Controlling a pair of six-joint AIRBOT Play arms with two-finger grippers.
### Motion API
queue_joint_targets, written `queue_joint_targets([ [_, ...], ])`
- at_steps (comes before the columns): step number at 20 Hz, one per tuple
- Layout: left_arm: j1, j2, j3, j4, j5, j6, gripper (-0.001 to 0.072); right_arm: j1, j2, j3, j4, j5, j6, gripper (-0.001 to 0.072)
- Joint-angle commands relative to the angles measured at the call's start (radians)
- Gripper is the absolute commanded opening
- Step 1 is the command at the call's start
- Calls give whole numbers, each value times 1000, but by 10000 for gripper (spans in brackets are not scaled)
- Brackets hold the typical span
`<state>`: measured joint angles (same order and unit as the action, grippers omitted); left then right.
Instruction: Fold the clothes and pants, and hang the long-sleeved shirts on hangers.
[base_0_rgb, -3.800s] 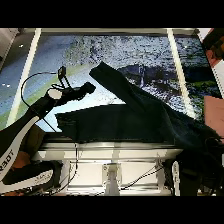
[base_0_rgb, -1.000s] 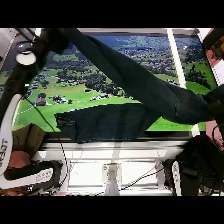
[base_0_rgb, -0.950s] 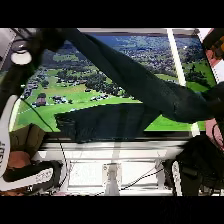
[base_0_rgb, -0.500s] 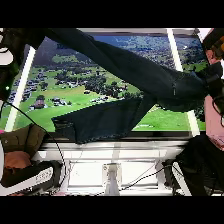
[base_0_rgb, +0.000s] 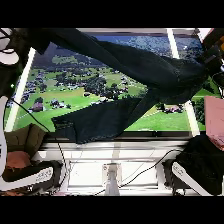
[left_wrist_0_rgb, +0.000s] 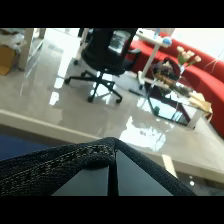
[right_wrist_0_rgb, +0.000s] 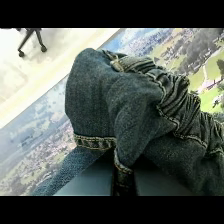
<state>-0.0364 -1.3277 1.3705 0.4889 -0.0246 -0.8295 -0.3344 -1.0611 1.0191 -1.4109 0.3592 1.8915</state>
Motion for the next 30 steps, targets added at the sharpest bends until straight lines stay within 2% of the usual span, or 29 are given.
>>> queue_joint_targets([
  [1, 7, -76, 0, 1, -2, 0, 21, 25, -87, 26, 0, -28, -5, 55],
  [4, 10, -149, 0, 1, 42, 0, 20, 75, -160, 26, 0, -128, -5, 55],
  [8, 14, -213, 0, 1, 257, 0, 20, 146, -270, 26, 2, -330, 10, 55],
  [14, 11, -294, 0, 1, 204, 0, 21, 203, -429, 26, 71, -467, 121, 55],
  [17, 17, -343, 0, 1, 204, 0, 21, 204, -446, 26, 75, -504, 121, 55],
  [20, 19, -359, 0, 1, 246, 0, 21, 204, -446, 29, 79, -653, 124, 55],
  [24, 19, -361, 0, 1, 257, 0, 21, 212, -481, 80, 78, -663, 123, 57],
  [25, 18, -364, 0, 1, 257, 0, 20, 219, -485, 82, 75, -661, 122, 100],
  [27, 18, -374, 0, 1, 257, 0, 32, 222, -486, 82, 67, -662, 121, 442],
  [28, 18, -378, 0, 0, 253, 0, 190, 223, -485, 82, 67, -662, 120, 502],
  [29, 19, -380, 0, 0, 236, 0, 548, 223, -483, 82, 67, -661, 121, 502],
  [30, 18, -381, 0, -5, 233, 0, 695, 223, -479, 82, 67, -661, 121, 502],
])
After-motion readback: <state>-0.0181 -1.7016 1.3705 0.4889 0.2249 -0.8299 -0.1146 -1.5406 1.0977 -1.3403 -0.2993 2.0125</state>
